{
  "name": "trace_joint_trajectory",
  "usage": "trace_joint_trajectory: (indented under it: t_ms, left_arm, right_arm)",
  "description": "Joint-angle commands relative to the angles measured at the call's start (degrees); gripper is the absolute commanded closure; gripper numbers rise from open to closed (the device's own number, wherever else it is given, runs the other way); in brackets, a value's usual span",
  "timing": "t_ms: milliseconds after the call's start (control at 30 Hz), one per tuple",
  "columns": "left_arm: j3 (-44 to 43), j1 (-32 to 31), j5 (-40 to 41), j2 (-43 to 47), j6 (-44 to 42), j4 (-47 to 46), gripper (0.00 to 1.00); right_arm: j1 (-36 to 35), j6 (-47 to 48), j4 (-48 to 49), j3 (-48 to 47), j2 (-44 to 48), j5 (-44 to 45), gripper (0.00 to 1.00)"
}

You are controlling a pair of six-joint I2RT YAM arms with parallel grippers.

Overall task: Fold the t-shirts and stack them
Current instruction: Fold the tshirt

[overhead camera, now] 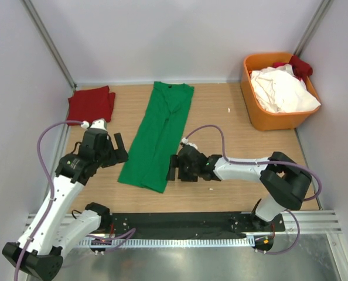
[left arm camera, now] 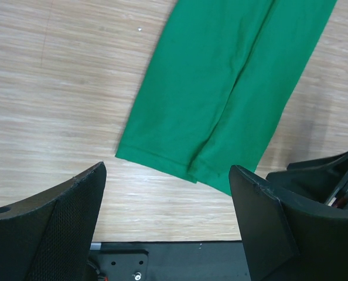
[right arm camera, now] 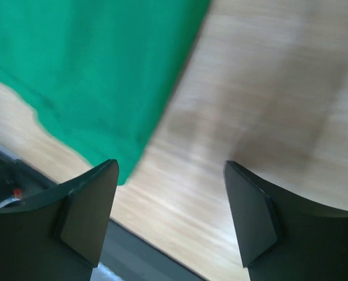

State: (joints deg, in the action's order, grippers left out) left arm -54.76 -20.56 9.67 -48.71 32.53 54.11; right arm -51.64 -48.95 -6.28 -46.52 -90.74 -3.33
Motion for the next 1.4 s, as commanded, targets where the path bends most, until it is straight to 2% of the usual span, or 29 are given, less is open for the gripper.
trace_joint_trajectory:
  t_ms: [0, 267, 533, 633, 733, 833, 867, 933, 1167, 1233, 1367]
  left_arm:
    - [0.97, -0.1, 0.61, 2.91, -0.37, -3.04, 0.13]
    - [1.5, -0.1, 0.7, 4.41, -0.28, -3.4, 0.13]
    - [1.59, -0.1, 0.53, 4.24, -0.28, -3.57, 0.13]
    - [1.5, -0.1, 0.52, 3.88, -0.28, -3.57, 0.14]
    - [1.5, -0.1, 0.61, 3.62, -0.28, -3.48, 0.14]
    - [1.5, -0.1, 0.7, 3.62, -0.19, -3.48, 0.14]
    - [1.59, -0.1, 0.61, 3.45, -0.19, -3.48, 0.14]
    - [1.68, -0.1, 0.52, 3.36, 0.07, -3.48, 0.14]
    - [1.67, -4.04, -1.49, 0.55, 5.24, 0.2, 0.19]
    - [2.55, -7.9, -1.67, -0.86, 7.19, 1.44, 0.2]
    - [5.79, -14.5, -2.45, -1.48, 14.29, 0.83, 0.2]
  right_arm:
    - [-4.42, -9.84, 3.74, 1.78, 2.32, 6.4, 0.2]
    - [-13.92, -16.79, 2.6, -0.06, -1.8, 9.92, 0.27]
    - [-15.51, -18.38, 4.09, -1.28, -6.55, 12.38, 0.37]
    - [-15.42, -17.85, 3.74, -2.52, -8.13, 12.47, 0.45]
    - [-15.42, -17.76, 3.3, -2.7, -8.49, 12.65, 0.55]
    - [-15.42, -17.67, 2.16, -1.82, -7.44, 13.53, 0.74]
    - [-15.42, -17.41, 1.63, -1.47, -6.83, 14.31, 0.86]
    - [-15.42, -17.32, -0.99, -0.41, -4.28, 15.37, 0.99]
    - [-15.51, -16.62, -14.8, 6.52, 11.71, 23.37, 0.99]
    - [-15.51, -16.71, -17.88, 8.72, 14.63, 23.64, 0.99]
    - [-15.51, -17.49, -18.15, 12.59, 20.24, 21.88, 0.99]
